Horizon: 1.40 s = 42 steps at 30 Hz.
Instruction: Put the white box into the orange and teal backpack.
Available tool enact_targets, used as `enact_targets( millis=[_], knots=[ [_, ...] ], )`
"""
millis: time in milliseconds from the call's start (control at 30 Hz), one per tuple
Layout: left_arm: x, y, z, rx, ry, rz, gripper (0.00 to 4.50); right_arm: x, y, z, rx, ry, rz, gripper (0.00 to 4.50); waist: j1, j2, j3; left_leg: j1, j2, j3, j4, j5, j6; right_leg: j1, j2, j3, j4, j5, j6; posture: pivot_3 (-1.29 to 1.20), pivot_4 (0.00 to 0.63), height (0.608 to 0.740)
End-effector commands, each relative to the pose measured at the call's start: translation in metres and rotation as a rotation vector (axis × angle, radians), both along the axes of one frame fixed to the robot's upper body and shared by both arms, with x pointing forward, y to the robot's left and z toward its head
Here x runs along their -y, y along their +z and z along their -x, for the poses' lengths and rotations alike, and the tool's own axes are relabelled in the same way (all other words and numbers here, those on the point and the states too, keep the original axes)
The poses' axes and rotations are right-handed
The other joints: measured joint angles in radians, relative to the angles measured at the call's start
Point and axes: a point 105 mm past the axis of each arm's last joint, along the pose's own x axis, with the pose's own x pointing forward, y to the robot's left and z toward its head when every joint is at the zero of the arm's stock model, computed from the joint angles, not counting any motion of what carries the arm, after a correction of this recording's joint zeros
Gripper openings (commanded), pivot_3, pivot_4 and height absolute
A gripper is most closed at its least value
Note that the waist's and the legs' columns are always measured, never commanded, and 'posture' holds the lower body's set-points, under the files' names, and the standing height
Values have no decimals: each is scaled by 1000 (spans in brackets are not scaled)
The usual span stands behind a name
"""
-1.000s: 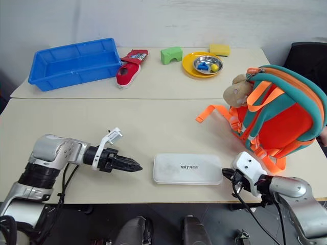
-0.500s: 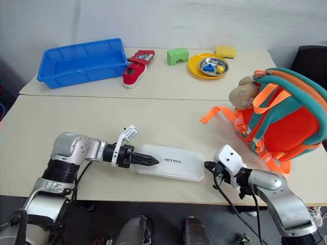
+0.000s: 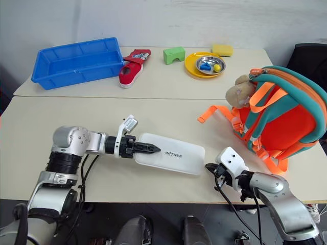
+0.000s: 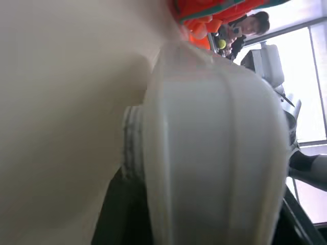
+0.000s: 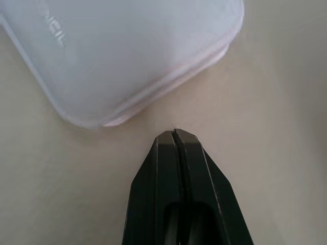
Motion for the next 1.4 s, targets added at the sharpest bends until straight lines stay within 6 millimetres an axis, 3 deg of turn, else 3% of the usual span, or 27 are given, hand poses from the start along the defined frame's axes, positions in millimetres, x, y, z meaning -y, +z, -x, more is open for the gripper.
enact_targets(
  millis=[33, 167, 300, 400, 533, 667, 967, 1100, 1200, 1400],
  knots=[
    [4, 17, 1, 27, -19, 63, 1235, 1, 11, 0, 55, -3, 4, 0, 0, 0, 0, 0, 0, 0, 0, 0, 0, 0, 0, 0, 0, 0, 0, 0, 150, 740],
    [12, 29, 5, 62, -49, 125, 1235, 14, 26, -2, 116, -107, -19, 0, 7, 0, 0, -1, 0, 0, 0, 0, 0, 0, 0, 0, -1, 0, 0, 0, 150, 740],
    [10, 61, 0, 147, -16, 283, 1235, 45, 56, 13, 173, -294, -111, 809, 13, 0, 0, -3, 0, -1, 0, 0, 0, -2, -1, -1, 0, 0, 0, 0, 150, 740],
    [7, 72, -1, 247, 7, 305, 1235, 70, 77, 28, 229, -428, -113, 1927, 10, 0, 0, -4, 0, -2, 1, 0, -1, -2, 0, -2, 0, 0, 0, 0, 150, 740],
    [2, 79, -1, 357, 29, 305, 1235, 100, 104, 37, 304, -591, -202, 3062, 5, 0, 0, -3, 0, -2, 0, 0, -1, -2, 0, -1, 0, 0, 0, 0, 150, 740],
    [-3, 87, -11, 449, 85, 302, 1235, 100, 112, 19, 321, -634, -330, 4464, -4, 0, 0, -1, 0, -1, -2, 1, -2, -1, 0, -1, -1, 0, 0, 0, 150, 740],
    [-13, 94, -38, 561, 187, 230, 1235, 79, 136, -54, 403, -671, -555, 4487, -17, 1, 1, -2, -1, 2, -10, 4, -3, -7, 0, 2, -2, 0, 0, 0, 150, 740],
    [-12, 102, -42, 597, 192, 230, 1235, 89, 141, -78, 431, -696, -608, 4487, -17, 1, 1, -14, -1, 3, -4, 5, -2, -19, 0, 2, 4, 0, 0, 0, 150, 740],
    [-15, 102, -49, 616, 243, 203, 1235, 85, 152, -79, 449, -631, -660, 3869, -16, 1, 1, -14, -1, 4, -4, 5, -2, -19, 0, 3, 5, 0, 0, 0, 150, 740],
    [-27, 110, -59, 642, 330, 202, 1235, 75, 152, -76, 438, -519, -607, 1887, -18, 1, 1, -14, 0, 4, -3, 5, -2, -19, 0, 3, 7, 0, 0, 0, 150, 740]
  ],
)
